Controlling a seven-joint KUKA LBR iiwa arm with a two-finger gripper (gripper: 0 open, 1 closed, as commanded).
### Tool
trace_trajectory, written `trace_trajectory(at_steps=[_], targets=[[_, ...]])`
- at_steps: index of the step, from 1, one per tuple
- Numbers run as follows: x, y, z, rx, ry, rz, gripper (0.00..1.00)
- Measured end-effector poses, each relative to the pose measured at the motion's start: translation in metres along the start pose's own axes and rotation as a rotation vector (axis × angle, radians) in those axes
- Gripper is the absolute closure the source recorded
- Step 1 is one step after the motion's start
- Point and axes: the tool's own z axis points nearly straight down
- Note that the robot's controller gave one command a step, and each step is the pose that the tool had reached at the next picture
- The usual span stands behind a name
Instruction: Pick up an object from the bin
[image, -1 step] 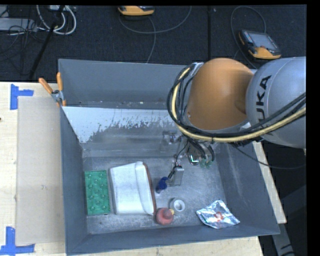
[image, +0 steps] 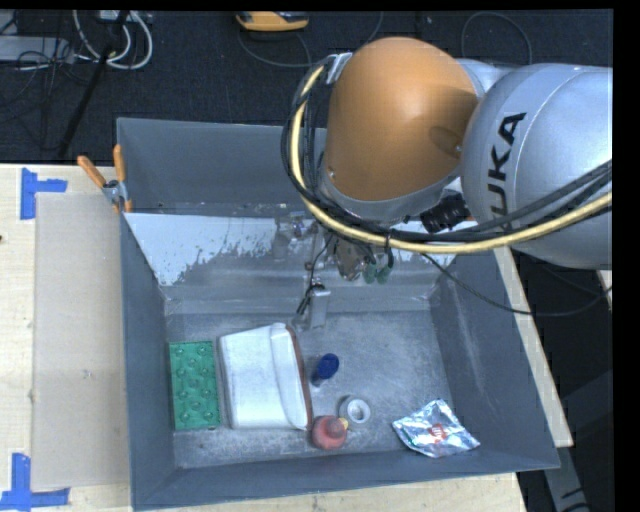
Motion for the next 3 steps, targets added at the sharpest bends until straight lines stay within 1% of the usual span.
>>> trace_trajectory(at_steps=[1, 2, 3], targets=[[0.062, -0.059, 0.056, 0.005, 0.019, 0.005, 0.0], [0.085, -0.033, 0.175, 0.004, 0.019, 0.136, 0.0], [0.052, 0.096, 0.213, 0.0, 0.009, 0.163, 0.0]])
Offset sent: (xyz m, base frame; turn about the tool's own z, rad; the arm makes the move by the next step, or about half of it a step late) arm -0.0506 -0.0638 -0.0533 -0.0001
